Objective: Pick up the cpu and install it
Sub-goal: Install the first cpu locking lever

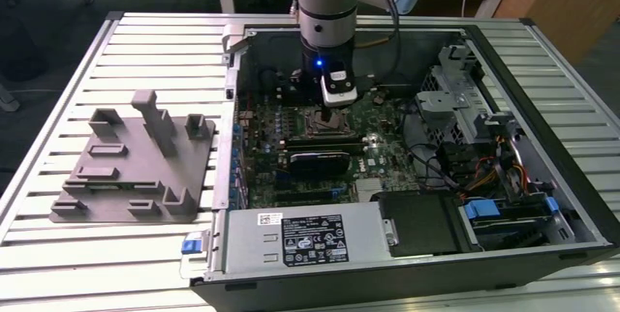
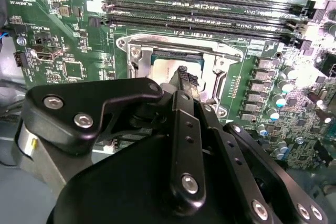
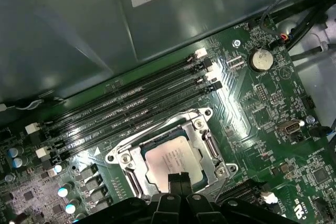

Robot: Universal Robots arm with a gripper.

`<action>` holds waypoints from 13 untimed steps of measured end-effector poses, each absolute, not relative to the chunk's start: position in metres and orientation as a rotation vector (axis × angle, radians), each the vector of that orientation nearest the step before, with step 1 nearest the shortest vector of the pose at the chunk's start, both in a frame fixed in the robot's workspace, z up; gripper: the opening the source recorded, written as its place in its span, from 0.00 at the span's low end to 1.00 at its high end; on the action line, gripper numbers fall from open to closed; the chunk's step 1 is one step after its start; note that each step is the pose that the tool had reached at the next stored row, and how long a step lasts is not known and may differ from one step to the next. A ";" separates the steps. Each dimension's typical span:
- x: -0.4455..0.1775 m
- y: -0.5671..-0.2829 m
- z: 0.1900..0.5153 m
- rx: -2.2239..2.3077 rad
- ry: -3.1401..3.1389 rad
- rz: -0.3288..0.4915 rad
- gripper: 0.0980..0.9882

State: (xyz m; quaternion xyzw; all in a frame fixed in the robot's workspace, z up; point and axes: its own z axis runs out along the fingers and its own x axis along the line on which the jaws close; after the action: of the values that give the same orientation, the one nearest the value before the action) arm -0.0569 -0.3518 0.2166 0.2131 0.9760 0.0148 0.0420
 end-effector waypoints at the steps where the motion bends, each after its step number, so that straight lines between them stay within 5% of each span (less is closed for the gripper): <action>1: -0.057 -0.352 0.217 0.652 2.987 0.045 0.01; 13: -0.055 -0.352 0.230 0.653 2.991 0.043 0.01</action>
State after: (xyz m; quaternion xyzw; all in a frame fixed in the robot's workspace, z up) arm -0.0549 -0.3518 0.2302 0.2130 0.9761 0.0141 0.0400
